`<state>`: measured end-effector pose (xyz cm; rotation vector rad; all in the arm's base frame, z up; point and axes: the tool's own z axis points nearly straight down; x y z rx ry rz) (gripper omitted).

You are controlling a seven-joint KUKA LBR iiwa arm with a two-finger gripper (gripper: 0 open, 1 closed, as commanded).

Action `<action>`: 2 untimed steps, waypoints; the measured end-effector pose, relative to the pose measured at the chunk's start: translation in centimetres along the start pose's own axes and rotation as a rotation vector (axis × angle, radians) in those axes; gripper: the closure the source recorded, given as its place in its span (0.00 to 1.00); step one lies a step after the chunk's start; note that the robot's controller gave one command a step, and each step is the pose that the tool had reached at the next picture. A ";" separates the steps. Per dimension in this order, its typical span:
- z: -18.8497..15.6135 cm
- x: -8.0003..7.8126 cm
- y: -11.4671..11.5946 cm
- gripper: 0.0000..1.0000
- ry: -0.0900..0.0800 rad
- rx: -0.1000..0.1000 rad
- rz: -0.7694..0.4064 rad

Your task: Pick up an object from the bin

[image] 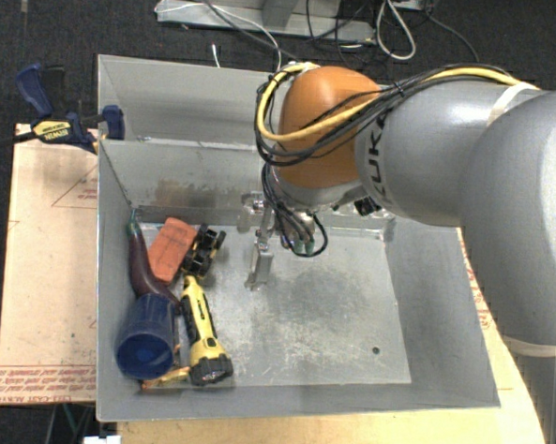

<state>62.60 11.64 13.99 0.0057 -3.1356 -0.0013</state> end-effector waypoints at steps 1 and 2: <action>-0.5 -0.2 -0.1 0.00 -0.008 -0.001 0.004; 6.9 -1.5 6.5 0.00 -0.013 -0.002 -0.567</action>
Offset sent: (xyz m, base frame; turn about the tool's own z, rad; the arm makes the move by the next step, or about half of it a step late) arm 0.0124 0.0629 -0.0699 -0.5690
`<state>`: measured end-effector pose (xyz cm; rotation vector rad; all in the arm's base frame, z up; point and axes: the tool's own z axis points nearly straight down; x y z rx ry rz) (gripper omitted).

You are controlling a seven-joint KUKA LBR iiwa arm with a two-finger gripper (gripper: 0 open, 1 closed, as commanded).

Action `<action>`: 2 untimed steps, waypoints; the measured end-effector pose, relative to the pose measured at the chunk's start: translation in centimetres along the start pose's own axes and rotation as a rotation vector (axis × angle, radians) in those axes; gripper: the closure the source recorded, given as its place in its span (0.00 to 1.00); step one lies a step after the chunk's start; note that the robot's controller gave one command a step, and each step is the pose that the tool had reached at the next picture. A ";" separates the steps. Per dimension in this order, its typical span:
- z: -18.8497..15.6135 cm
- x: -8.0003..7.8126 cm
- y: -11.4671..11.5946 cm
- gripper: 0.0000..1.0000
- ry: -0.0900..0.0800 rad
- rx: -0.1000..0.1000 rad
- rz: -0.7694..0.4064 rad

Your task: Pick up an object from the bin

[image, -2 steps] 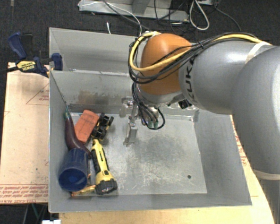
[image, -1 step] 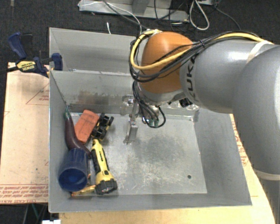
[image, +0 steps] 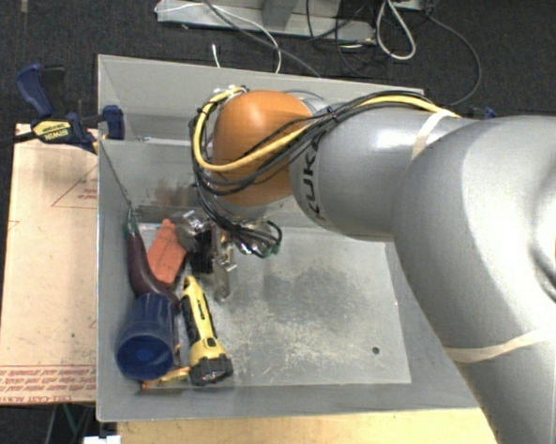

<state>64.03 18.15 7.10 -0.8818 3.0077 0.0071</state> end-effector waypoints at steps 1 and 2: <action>-3.7 2.1 0.5 0.00 0.002 0.002 0.254; -2.9 1.5 -1.2 0.00 -0.002 0.000 -0.304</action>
Offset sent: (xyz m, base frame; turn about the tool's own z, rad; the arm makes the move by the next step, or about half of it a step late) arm -0.0068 -0.0184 0.0290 -0.3111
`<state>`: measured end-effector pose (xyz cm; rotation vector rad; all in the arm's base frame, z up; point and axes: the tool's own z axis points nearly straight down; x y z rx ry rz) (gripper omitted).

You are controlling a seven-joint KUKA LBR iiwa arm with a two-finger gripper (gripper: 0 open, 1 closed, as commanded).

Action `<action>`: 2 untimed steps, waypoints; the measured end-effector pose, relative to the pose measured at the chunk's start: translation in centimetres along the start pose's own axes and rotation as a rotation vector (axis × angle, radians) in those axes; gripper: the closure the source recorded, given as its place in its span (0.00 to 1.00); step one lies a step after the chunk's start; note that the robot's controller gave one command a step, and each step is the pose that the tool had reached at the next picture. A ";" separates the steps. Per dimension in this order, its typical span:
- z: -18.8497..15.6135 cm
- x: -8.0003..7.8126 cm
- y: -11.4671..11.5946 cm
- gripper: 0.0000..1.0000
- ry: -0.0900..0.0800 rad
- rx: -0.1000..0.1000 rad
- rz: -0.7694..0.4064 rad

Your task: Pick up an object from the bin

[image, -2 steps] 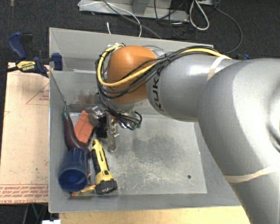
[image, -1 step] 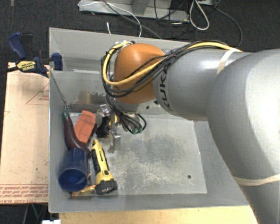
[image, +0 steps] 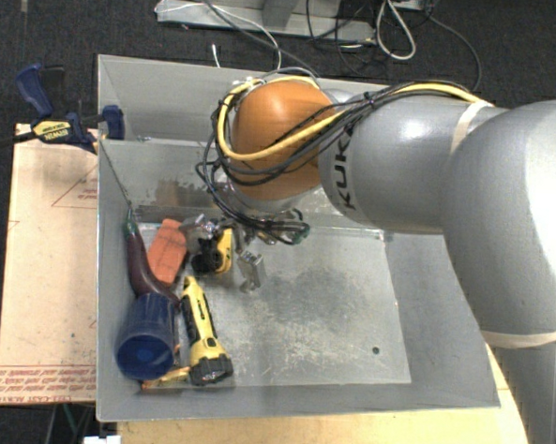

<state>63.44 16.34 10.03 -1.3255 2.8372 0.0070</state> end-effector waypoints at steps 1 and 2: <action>2.7 -0.1 0.4 0.00 -0.005 0.003 0.117; 3.0 0.1 -0.4 1.00 -0.006 0.003 -0.367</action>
Offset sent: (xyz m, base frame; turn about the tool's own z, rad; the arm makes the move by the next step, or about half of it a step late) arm 0.0017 -0.0038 -0.0303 -0.3724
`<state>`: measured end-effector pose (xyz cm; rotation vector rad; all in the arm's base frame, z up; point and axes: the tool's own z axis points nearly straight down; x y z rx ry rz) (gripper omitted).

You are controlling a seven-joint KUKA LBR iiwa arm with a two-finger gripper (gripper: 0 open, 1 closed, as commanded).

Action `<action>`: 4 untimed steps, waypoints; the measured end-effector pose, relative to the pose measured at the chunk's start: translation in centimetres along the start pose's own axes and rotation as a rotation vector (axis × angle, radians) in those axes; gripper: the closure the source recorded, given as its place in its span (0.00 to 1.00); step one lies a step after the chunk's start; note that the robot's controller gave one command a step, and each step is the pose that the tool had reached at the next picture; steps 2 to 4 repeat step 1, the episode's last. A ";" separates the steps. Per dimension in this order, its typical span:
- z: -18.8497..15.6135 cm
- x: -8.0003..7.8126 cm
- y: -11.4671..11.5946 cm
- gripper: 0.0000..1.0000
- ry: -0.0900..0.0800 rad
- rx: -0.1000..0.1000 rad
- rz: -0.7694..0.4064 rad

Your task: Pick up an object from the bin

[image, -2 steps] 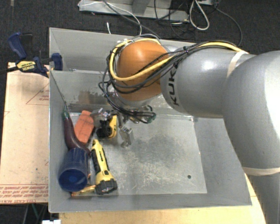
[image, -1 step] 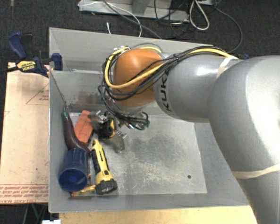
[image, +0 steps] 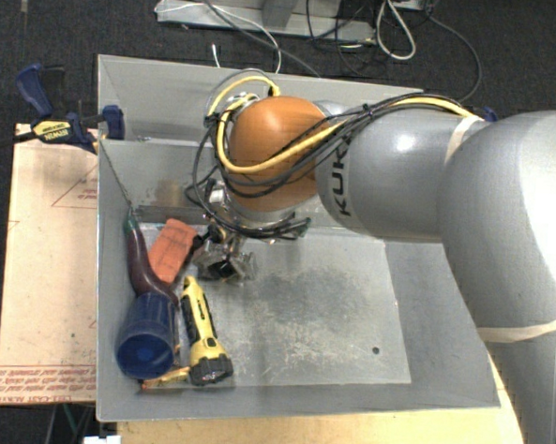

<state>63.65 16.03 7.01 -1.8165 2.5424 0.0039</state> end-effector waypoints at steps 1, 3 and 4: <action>0.0 0.0 0.0 1.00 0.000 0.000 0.000; 0.0 0.0 0.0 1.00 0.000 0.000 0.000; 0.0 0.0 0.0 1.00 0.000 0.000 0.000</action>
Offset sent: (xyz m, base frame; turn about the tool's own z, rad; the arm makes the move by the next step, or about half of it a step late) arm -0.0001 0.0000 0.0123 -0.0001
